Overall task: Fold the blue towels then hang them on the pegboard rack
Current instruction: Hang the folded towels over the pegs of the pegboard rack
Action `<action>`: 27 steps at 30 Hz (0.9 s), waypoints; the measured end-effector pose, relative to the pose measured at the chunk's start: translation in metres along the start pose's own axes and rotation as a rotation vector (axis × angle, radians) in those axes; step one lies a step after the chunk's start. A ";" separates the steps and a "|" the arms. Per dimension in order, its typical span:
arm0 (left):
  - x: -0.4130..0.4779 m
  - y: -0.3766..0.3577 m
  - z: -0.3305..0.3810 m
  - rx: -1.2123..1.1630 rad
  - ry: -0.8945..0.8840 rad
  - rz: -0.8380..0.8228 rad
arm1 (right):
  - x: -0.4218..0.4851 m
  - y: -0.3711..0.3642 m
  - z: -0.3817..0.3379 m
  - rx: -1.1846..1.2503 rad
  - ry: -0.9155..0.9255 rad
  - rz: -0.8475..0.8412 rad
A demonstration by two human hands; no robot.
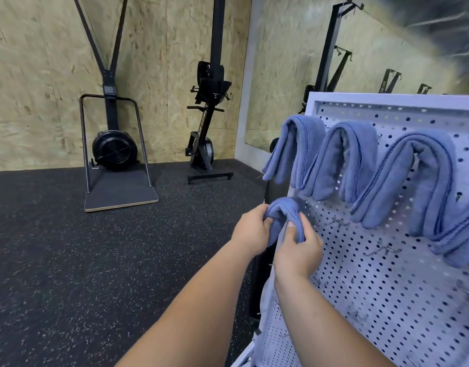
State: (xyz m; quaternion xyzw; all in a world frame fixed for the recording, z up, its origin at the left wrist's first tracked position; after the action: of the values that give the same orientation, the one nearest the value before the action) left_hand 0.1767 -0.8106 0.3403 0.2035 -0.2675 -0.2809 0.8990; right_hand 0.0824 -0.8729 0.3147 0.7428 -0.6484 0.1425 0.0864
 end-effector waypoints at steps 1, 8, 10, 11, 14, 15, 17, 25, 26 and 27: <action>0.000 -0.006 -0.004 0.016 0.011 -0.003 | 0.003 0.001 0.003 -0.031 0.021 -0.006; -0.016 -0.035 -0.021 0.023 0.035 -0.010 | 0.001 0.004 0.011 -0.127 0.114 -0.031; -0.021 -0.040 -0.024 0.027 0.040 -0.018 | -0.001 0.005 0.008 -0.120 0.092 -0.039; -0.023 -0.043 -0.027 0.034 0.047 -0.021 | -0.001 0.005 0.007 -0.122 0.091 -0.043; -0.034 -0.047 -0.035 0.103 0.087 -0.026 | -0.006 0.010 0.004 -0.149 0.099 -0.059; -0.039 -0.047 -0.039 0.117 0.090 -0.030 | -0.009 0.012 0.003 -0.167 0.097 -0.067; -0.052 -0.044 -0.049 0.120 0.109 -0.039 | -0.016 0.017 0.004 -0.195 0.105 -0.084; -0.144 -0.023 -0.110 0.230 0.278 -0.107 | -0.057 0.032 0.015 -0.310 0.068 -0.174; -0.158 -0.018 -0.118 0.234 0.310 -0.113 | -0.064 0.034 0.015 -0.322 0.064 -0.187; -0.172 -0.013 -0.126 0.238 0.341 -0.120 | -0.071 0.036 0.015 -0.329 0.056 -0.207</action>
State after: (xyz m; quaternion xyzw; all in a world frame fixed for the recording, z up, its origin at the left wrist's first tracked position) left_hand 0.1262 -0.6880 0.1731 0.3682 -0.1304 -0.2617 0.8826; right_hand 0.0396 -0.8158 0.2752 0.7771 -0.5806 0.0456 0.2388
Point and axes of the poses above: each hand's wrist, its own x-axis towards the middle knuckle, its own y-axis out of the back of the hand, z = x × y, the point moved 1 cm from there along x, towards the middle knuckle, and after that the axes turned 1 degree about -z, right-handed, at the moved point
